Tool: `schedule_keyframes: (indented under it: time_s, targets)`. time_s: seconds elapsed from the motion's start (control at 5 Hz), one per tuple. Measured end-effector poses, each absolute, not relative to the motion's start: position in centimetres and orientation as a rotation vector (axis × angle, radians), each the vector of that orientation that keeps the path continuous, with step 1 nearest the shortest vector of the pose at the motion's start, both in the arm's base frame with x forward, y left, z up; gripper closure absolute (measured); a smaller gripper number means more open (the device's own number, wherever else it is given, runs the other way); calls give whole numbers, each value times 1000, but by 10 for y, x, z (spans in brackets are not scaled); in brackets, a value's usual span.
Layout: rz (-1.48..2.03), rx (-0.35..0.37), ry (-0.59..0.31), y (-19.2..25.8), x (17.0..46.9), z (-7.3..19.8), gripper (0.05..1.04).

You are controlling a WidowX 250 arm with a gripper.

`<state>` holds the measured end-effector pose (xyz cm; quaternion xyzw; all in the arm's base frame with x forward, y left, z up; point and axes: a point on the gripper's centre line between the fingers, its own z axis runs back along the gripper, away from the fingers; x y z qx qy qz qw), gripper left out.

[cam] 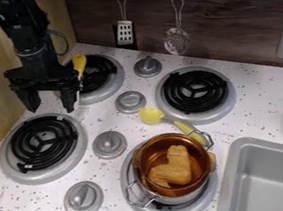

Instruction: Move the yellow knife near the mettalic pot

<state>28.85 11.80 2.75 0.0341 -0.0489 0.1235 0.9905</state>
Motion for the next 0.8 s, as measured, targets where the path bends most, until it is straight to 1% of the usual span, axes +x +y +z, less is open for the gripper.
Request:
schedule_keyframes:
  time_s: [0.2,0.4,0.6,0.8]
  targets:
    - [251,64,-77,117,287,19,85]
    - [201,102,-136,109,307,16,85]
    - [216,137,-220,104,326,25,85]
    - [211,138,-337,105,348,33,85]
